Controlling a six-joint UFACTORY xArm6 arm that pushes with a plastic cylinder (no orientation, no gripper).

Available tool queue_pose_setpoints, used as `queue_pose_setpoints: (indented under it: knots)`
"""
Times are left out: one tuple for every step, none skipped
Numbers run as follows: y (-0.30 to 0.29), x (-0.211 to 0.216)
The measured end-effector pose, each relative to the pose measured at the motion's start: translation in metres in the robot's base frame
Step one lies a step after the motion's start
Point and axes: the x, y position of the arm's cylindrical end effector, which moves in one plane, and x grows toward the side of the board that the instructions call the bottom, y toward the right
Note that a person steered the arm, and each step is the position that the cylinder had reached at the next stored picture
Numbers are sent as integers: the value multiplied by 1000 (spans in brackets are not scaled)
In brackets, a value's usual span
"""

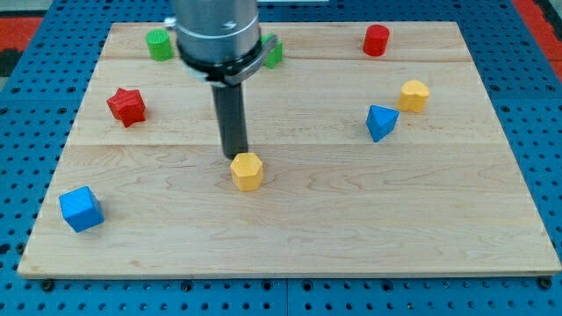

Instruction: Push the yellow hexagon to the bottom center

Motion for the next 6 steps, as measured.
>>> queue_pose_setpoints:
  knots:
    - [31,47]
    - [36,35]
    - [66,26]
    - [79,60]
    - [47,89]
    - [48,70]
